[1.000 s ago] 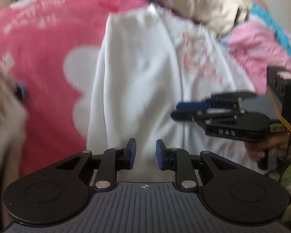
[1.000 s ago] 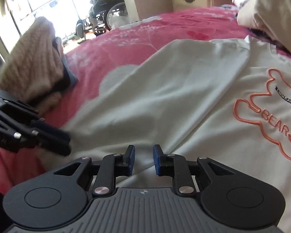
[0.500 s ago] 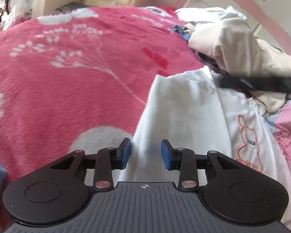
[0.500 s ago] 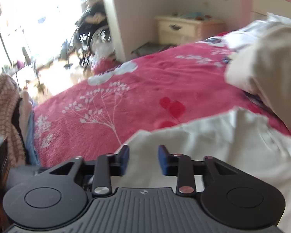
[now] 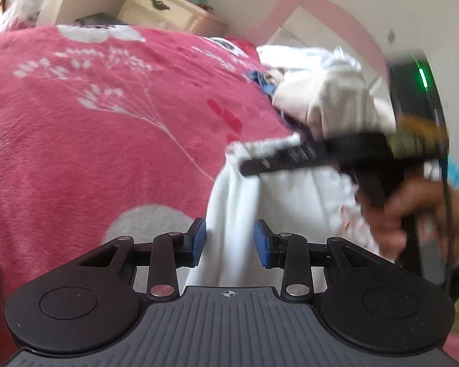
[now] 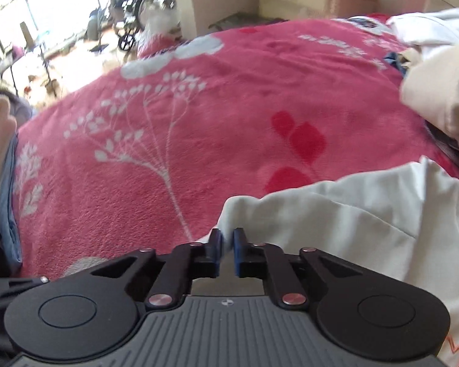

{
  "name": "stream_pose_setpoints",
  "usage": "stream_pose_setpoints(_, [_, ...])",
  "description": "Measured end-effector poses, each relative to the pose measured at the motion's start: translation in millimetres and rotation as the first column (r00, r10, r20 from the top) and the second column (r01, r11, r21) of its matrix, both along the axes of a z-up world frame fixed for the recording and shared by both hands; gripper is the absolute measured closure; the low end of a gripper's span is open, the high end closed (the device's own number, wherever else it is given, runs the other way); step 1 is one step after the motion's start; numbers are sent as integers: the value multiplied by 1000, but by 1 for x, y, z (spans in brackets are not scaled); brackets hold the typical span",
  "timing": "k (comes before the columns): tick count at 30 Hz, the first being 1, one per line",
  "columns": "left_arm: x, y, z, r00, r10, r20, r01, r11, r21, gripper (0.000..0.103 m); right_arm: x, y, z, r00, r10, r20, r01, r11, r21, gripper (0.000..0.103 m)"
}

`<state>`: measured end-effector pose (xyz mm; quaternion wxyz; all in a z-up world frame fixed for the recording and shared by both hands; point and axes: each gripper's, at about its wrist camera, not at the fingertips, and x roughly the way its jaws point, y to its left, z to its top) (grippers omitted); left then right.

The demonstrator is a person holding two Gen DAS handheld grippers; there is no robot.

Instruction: Fold clothes

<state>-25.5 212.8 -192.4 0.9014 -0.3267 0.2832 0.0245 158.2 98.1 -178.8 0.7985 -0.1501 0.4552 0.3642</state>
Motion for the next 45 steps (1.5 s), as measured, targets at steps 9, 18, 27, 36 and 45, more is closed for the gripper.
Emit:
stream_pose_setpoints(9, [59,13,-6,999,-31,-30,34,994,106,69,-1,-30,9,998,-55,-13,56,992,113,101])
stream_pose_setpoints(18, [117,5,-20,977,-212,-35,215,966,144,68,-7,-38,20,999,-33,24,29,986,162,101])
stream_pose_setpoints(27, [128,25,-32,996,-82,33,82,997,14,79,-11,-46,23,999,-40,7,38,972,234,99])
stream_pose_setpoints(36, [122,52,-44,998,-35,52,44,981,-187,81,24,-79,-32,967,-234,-98,244,964,102,103])
stream_pose_setpoints(45, [117,64,-34,999,-21,-27,12,953,-304,73,27,-96,-43,945,-280,-166,309,934,182,103])
